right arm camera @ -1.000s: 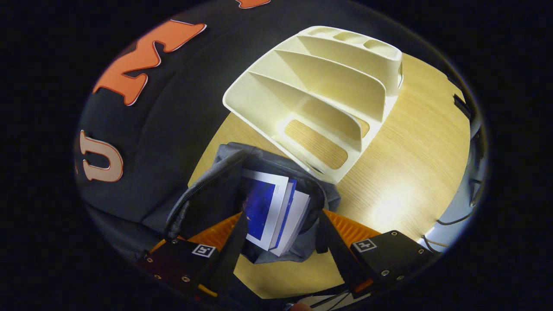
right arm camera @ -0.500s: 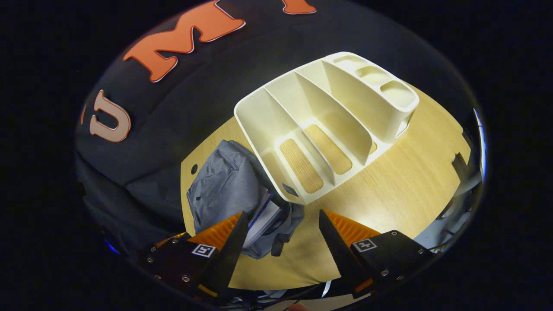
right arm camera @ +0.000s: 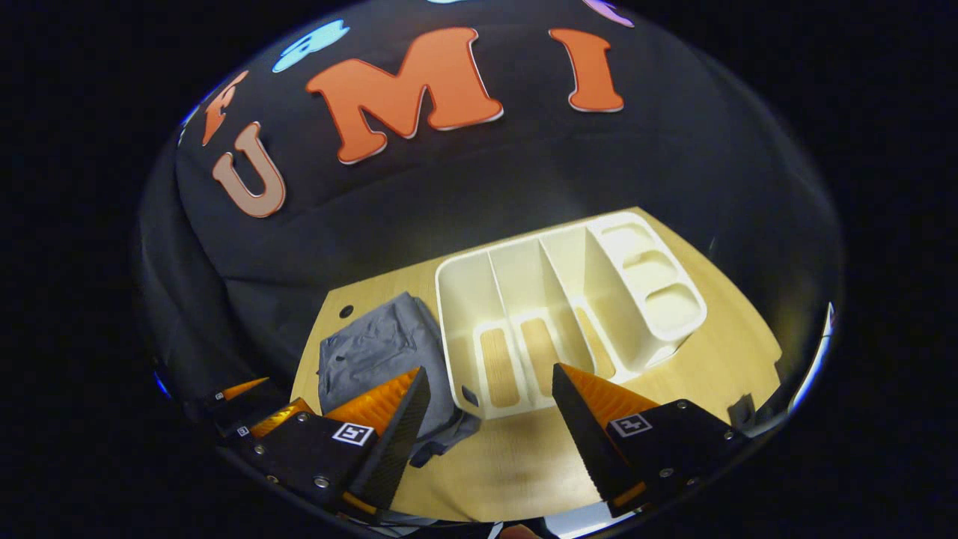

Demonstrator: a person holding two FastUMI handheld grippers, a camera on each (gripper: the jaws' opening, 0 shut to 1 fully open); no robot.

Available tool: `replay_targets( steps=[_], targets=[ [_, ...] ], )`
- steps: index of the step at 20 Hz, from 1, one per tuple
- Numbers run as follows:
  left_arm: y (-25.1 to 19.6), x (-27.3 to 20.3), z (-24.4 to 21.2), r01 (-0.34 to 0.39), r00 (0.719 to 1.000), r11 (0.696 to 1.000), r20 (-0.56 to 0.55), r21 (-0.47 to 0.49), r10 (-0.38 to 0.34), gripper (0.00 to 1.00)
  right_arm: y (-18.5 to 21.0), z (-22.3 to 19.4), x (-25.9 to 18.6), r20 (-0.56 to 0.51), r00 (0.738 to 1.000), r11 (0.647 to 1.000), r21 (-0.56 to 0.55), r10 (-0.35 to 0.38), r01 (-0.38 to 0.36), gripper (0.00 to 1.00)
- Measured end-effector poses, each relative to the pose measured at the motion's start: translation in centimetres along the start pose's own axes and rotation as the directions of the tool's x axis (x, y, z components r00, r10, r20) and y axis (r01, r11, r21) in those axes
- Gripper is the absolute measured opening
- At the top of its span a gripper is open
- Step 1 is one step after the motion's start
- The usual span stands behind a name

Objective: Open the schoolbag, grab two books from the bookshelf and put them into the schoolbag.

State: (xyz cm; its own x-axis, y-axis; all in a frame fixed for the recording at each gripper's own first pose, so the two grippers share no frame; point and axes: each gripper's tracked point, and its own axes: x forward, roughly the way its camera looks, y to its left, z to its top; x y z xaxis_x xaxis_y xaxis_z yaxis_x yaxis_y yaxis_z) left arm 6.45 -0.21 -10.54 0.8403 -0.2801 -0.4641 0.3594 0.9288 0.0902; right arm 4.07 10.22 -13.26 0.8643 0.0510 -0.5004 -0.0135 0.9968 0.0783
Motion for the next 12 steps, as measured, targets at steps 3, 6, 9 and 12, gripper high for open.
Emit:
replay_targets(
  steps=[3, 6, 9, 12],
  targets=[
    [0.0, -2.1, 4.9, -0.051, 0.985, 0.998, 0.166, 0.040, 0.044, 0.99, -0.7, 3.6, -2.2, 0.145, 0.989, 0.999, -0.054, 0.014, -0.006, 0.98],
    [-0.7, -3.1, 8.5, -0.083, 0.954, 0.995, 0.294, 0.057, 0.063, 0.98, -0.9, 6.6, -4.4, 0.268, 0.963, 0.996, -0.087, 0.018, 0.006, 0.98],
    [-1.1, -3.1, 10.2, -0.090, 0.934, 0.994, 0.350, 0.059, 0.063, 0.98, -1.0, 8.6, -6.0, 0.367, 0.930, 0.994, -0.103, 0.019, 0.020, 0.97],
    [-1.6, -3.3, 10.8, -0.075, 0.927, 0.997, 0.372, 0.037, 0.056, 1.00, -1.4, 9.3, -6.7, 0.435, 0.900, 0.990, -0.131, 0.005, 0.058, 0.98]
  ],
)
